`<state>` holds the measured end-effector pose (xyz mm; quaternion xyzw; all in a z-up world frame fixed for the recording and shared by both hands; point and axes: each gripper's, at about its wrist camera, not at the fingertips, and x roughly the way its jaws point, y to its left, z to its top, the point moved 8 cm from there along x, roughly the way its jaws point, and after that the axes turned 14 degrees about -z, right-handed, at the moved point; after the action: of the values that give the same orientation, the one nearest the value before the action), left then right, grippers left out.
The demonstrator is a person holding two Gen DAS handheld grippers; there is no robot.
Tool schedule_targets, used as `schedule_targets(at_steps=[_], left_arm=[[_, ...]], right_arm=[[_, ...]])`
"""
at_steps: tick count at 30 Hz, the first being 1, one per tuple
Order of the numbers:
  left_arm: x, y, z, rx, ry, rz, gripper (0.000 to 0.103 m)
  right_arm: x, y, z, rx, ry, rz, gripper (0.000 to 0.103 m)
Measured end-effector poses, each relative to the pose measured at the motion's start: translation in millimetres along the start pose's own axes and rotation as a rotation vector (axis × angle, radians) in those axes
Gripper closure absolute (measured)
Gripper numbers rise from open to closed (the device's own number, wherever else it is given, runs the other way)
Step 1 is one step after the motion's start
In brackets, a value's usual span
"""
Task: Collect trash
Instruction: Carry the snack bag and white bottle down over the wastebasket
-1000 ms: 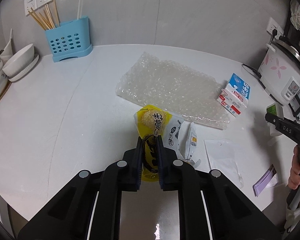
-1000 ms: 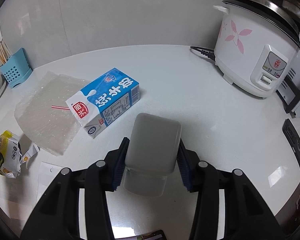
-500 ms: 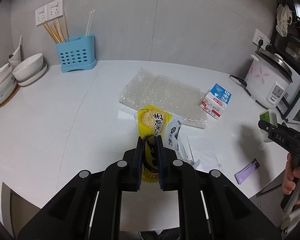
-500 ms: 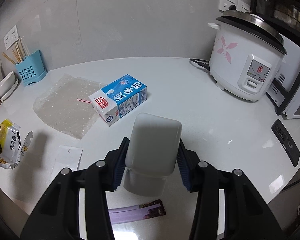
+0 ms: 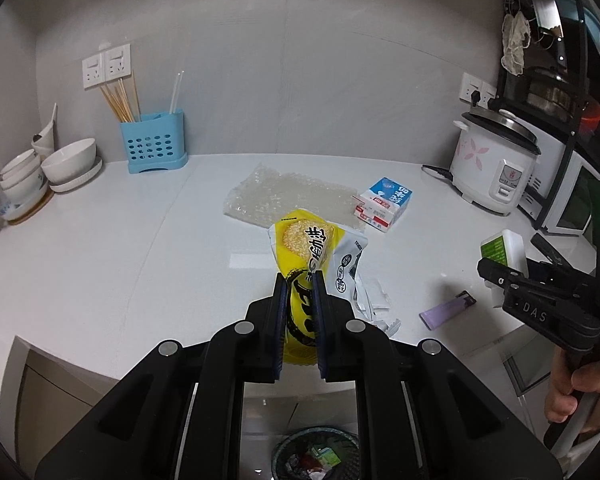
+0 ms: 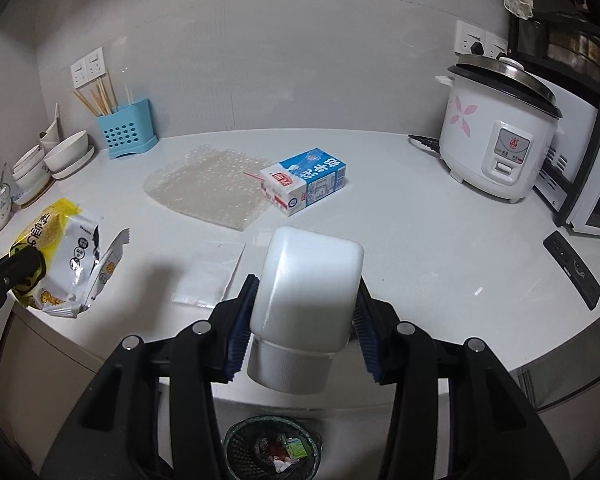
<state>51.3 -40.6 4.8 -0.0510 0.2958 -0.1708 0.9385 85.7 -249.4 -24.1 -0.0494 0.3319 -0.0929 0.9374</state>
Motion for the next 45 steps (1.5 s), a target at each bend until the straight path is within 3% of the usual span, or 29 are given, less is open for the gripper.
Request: schedule_targets(at_steps=[5,14,22,32,45], left_arm=[[-20.5,-15.1,-26.1,0.022,-0.028,-0.017,0.091],[-42.4,-27.8,-112.9,-0.001,-0.01,-0.072,0.091],[-46.6,-39.4,-182.0,0.0,0.04,-0.11,0.091],[7.7,-15.8,-274.9,-0.084,0.142,-0.141,0.091],[117.9,11.4,-368.6,-0.153,0.25,-0.129,0.092]], right_arm=[[-25.5,6.4,-33.5,0.007,-0.027,0.049,0.059],[-76.6,18.6,-114.5,0.006,-0.096,0.113,0.059],[-86.6,29.8,-188.9,-0.013,-0.082,0.122,0.059],[-33.1,40.6,-277.7,-0.013,0.057,0.101,0.059],[99.8,64.2,-388.0,-0.016,0.29,0.062,0.059]])
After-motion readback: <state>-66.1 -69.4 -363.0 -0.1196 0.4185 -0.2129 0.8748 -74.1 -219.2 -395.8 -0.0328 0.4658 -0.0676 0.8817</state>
